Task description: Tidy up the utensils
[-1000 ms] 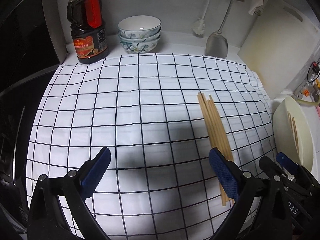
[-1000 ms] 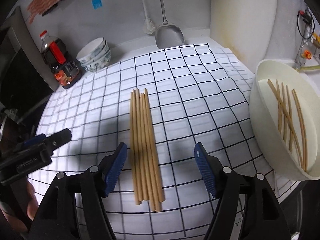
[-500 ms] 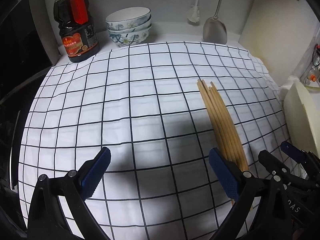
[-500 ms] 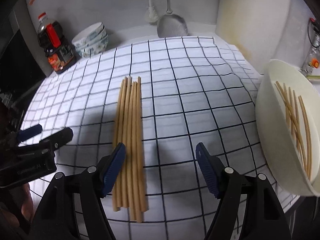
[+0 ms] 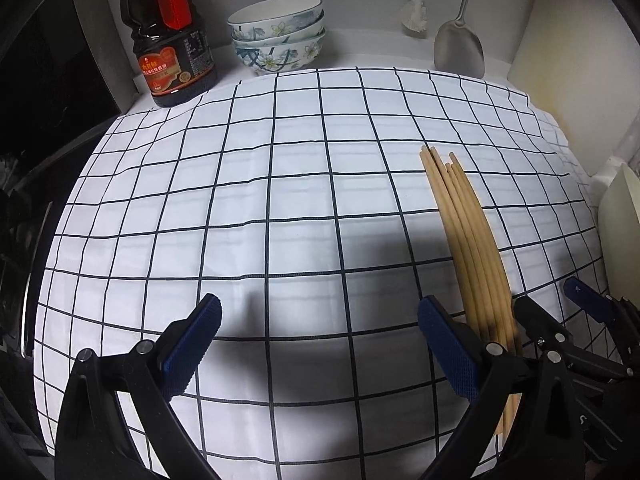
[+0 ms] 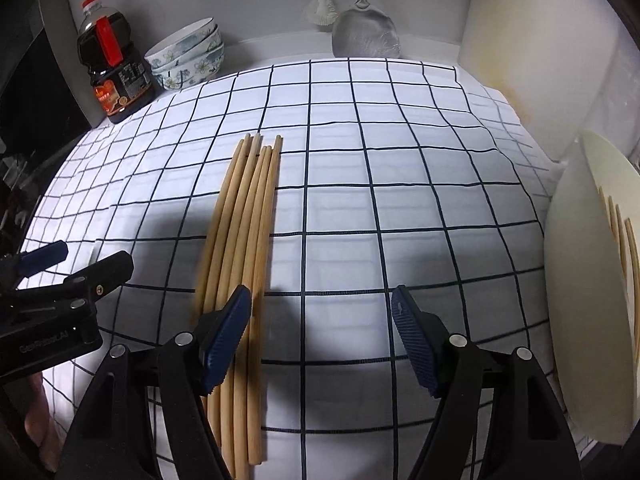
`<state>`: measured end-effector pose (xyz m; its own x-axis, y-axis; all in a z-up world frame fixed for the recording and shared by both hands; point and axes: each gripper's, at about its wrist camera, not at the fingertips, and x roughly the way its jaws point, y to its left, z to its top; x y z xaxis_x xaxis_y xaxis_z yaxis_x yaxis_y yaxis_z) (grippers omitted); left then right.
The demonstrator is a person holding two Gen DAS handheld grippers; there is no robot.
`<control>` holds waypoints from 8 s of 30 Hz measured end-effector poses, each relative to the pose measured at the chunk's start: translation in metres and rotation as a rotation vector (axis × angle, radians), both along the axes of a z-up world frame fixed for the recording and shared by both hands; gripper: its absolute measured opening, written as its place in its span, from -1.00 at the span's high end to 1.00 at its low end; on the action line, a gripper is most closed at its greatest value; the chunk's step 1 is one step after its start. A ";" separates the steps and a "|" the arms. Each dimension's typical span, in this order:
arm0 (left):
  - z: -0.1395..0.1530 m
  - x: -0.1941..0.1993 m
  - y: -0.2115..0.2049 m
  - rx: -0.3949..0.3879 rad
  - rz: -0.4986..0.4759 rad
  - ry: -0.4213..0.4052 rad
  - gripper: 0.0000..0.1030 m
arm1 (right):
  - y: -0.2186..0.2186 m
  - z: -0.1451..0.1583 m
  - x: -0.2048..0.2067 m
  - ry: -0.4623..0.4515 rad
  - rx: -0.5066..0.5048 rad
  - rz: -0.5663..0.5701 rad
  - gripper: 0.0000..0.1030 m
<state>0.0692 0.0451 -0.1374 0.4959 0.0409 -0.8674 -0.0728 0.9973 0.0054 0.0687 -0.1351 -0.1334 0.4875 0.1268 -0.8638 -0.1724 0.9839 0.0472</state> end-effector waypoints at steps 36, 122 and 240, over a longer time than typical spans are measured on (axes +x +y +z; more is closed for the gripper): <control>-0.012 0.013 -0.032 -0.025 -0.052 0.008 -0.88 | -0.029 -0.004 -0.006 -0.023 -0.054 -0.050 0.52; 0.085 0.029 -0.360 -0.275 -0.716 0.070 0.85 | -0.304 0.081 -0.047 -0.035 0.188 -0.529 0.88; 0.005 -0.006 -0.006 -0.082 -0.094 -0.001 -0.59 | 0.012 -0.002 -0.017 -0.026 -0.012 0.020 0.78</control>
